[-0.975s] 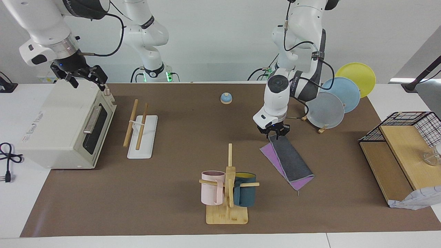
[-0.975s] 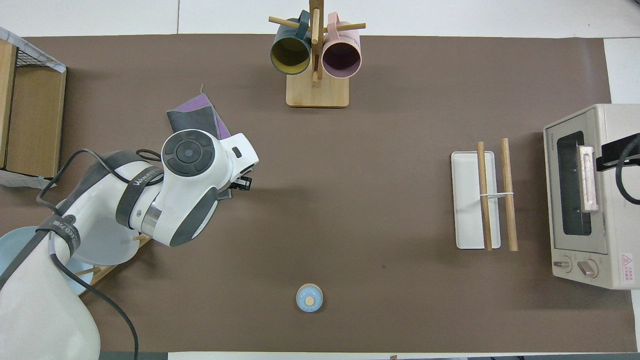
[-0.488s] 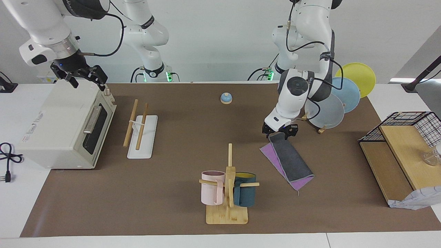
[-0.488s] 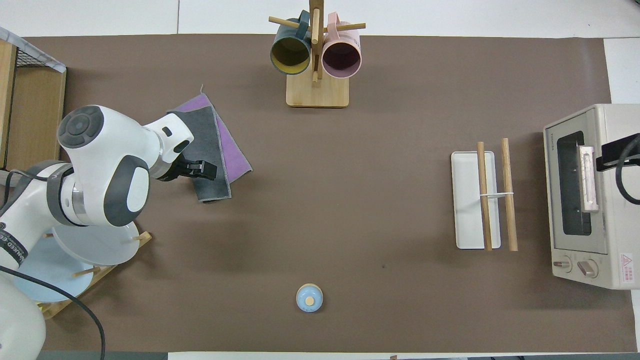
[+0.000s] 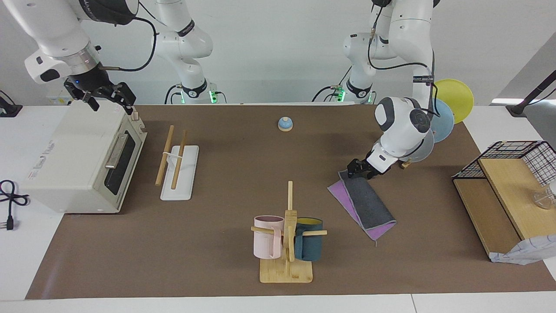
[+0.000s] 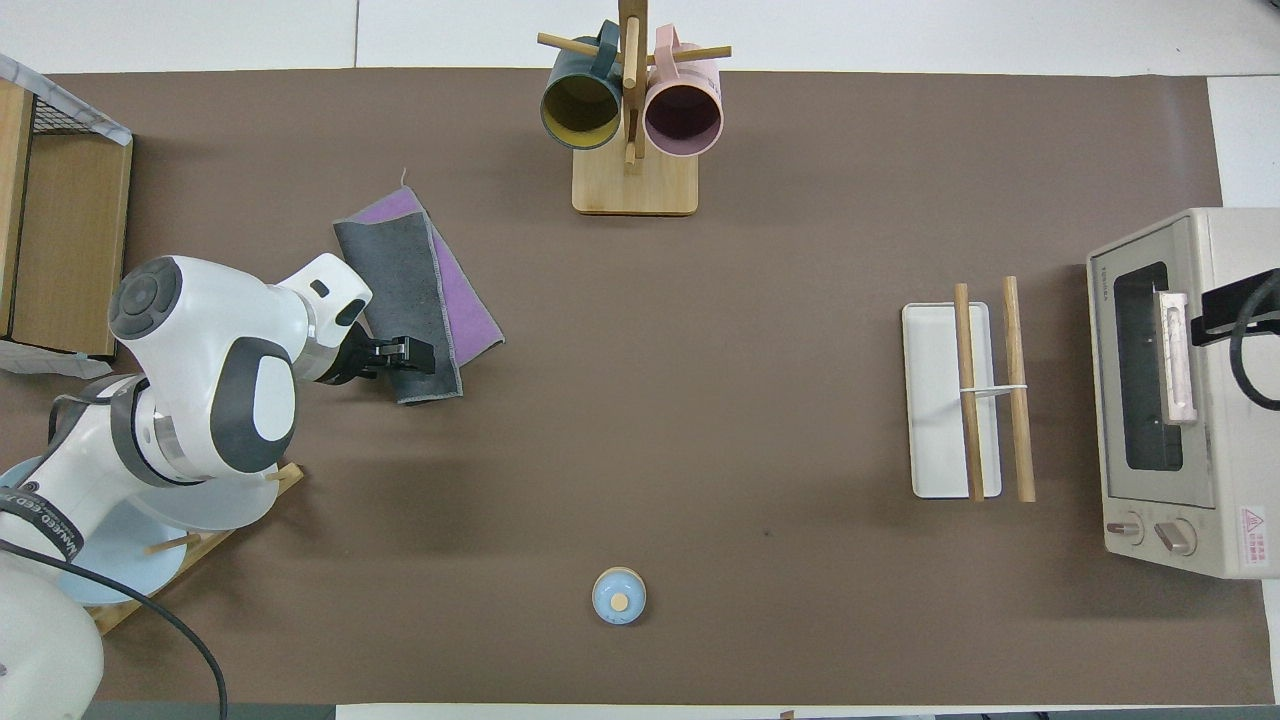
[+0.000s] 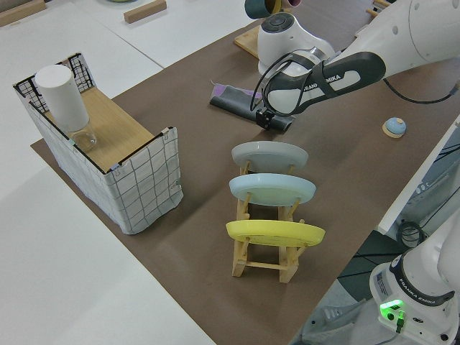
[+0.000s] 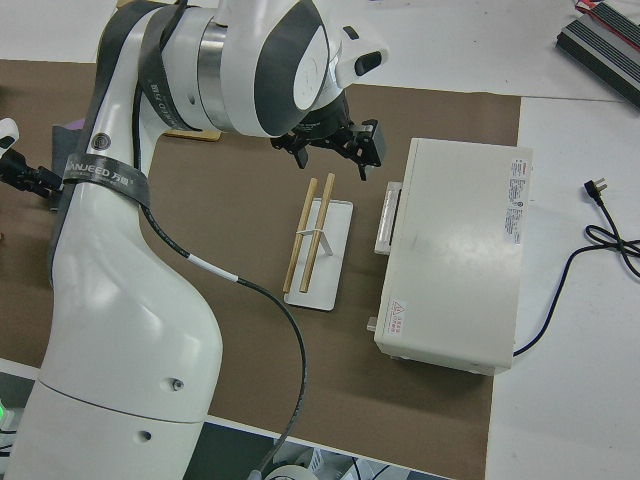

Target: Fold towel and hang on rack

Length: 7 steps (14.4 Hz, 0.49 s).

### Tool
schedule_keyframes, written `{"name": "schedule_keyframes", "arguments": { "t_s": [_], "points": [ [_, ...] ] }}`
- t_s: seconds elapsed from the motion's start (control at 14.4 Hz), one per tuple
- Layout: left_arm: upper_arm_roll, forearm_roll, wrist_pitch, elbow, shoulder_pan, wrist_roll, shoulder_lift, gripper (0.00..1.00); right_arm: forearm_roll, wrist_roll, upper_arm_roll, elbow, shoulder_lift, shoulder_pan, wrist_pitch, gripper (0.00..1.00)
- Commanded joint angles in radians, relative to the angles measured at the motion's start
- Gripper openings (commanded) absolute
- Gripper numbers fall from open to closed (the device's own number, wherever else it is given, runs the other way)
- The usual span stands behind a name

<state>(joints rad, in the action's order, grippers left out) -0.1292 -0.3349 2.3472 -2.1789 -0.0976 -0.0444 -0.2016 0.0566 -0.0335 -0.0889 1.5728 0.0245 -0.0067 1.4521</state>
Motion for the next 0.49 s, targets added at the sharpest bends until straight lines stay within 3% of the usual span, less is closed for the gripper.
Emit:
{"name": "schedule_keyframes", "arguments": {
  "t_s": [0.0,0.07,0.14,0.35,0.42],
  "points": [
    [-0.001,-0.030,0.038,-0.039,-0.005,-0.020,0.018,0.71,0.000,0.030,0.012,0.032,0.020,-0.001,-0.003,1.00],
    [0.000,-0.032,0.044,-0.045,-0.005,-0.020,0.018,0.70,0.000,0.046,0.012,0.036,0.023,0.002,-0.001,1.00],
    [-0.001,-0.032,0.047,-0.048,-0.004,-0.020,0.018,0.61,0.000,0.053,0.012,0.039,0.023,0.002,0.001,1.00],
    [-0.001,-0.032,0.055,-0.058,0.004,-0.019,0.014,0.06,-0.041,0.070,0.014,0.044,0.025,0.001,0.008,1.00],
    [0.000,-0.033,0.054,-0.056,0.006,-0.019,0.014,0.00,-0.041,0.067,0.014,0.045,0.025,0.001,0.010,1.00]
  ]
}}
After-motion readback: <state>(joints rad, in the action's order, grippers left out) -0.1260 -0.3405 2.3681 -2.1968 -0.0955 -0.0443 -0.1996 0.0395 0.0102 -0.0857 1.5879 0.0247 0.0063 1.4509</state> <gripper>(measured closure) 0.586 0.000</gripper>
